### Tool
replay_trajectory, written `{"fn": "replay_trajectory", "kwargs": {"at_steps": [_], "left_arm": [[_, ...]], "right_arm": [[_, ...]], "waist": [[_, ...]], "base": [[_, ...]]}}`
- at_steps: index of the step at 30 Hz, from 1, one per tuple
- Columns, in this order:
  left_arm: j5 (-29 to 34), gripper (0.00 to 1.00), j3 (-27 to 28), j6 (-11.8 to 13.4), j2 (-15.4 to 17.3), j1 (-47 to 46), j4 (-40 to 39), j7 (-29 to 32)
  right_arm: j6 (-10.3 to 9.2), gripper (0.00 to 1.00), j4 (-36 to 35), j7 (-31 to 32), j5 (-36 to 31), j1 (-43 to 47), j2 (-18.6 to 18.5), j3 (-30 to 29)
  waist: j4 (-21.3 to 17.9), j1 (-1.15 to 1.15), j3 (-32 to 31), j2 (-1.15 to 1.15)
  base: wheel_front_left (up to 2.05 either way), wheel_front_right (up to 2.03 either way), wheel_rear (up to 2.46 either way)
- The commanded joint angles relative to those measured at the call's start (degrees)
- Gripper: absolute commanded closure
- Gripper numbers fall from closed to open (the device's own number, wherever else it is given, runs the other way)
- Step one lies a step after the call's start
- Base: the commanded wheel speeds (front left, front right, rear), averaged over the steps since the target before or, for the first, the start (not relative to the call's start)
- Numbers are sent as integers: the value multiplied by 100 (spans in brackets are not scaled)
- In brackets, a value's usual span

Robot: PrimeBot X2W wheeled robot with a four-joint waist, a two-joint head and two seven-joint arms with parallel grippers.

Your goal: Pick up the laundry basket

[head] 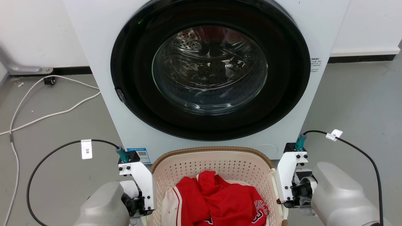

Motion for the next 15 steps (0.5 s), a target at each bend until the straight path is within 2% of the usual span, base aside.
{"fn": "replay_trajectory", "kwargs": {"at_steps": [1,15], "left_arm": [[-33,100,-9,-16,-24,-107,-19,-54],[-97,100,-47,-16,-3,-76,-11,-98]], "right_arm": [[19,100,-5,17,-46,20,40,-21],[19,100,-5,50,-174,75,82,-176]], "waist": [[5,0,9,0],[8,0,-10,0]], "base": [[0,0,0],[0,0,0]]}}
